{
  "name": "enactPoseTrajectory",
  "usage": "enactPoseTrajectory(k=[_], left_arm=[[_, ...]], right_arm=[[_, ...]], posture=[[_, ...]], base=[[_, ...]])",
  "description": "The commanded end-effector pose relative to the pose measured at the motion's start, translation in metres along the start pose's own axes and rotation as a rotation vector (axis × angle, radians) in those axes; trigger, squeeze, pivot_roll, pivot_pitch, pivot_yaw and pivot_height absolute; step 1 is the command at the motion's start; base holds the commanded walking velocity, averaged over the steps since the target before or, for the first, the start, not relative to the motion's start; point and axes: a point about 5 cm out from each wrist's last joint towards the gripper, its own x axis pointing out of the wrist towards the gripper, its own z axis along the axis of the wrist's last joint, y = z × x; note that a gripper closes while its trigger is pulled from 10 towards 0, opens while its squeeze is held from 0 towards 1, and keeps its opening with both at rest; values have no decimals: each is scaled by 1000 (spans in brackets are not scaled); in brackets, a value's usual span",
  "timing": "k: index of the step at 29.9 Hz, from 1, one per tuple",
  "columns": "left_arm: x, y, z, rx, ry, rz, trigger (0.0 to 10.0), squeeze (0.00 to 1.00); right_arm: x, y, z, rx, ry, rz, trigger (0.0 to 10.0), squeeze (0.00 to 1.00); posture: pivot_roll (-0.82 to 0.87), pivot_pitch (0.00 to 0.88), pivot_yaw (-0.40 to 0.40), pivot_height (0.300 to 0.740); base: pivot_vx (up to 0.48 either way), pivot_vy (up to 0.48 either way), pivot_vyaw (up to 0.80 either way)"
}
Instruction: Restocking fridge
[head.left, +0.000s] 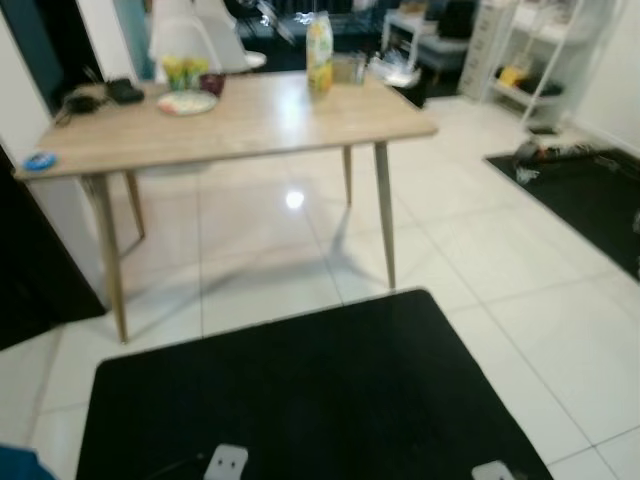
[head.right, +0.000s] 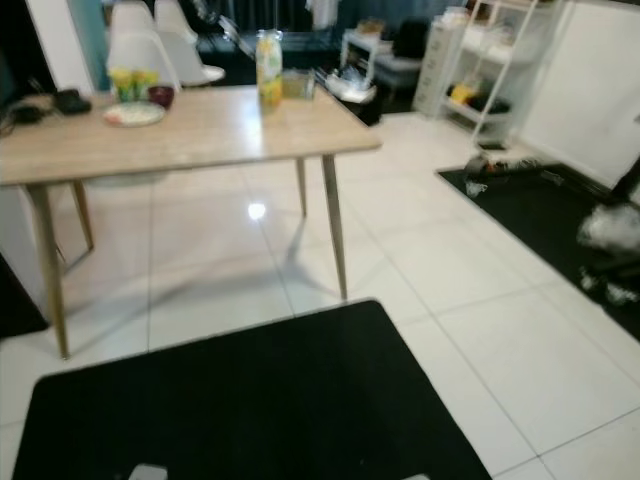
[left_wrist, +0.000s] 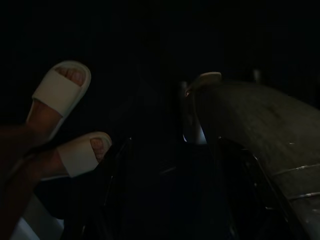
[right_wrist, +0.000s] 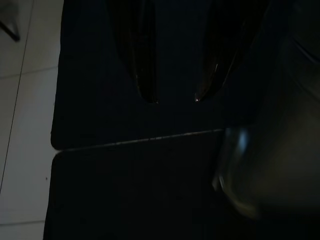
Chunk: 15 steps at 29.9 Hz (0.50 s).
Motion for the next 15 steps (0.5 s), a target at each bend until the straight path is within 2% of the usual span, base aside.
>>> enactPoseTrajectory(k=[1,15], left_arm=[[1,-3,-1,15,10,-16,10000,0],[2,-8,2,42,7,-33,10000,0]], right_arm=[[-1,-10,1,-9,-2,-24,10000,0],[-1,-17,1,-26,-2,-34,10000,0]], posture=[[49,0,-36,740],[46,0,-45,740]], base=[[319,0,0],[316,0,0]])
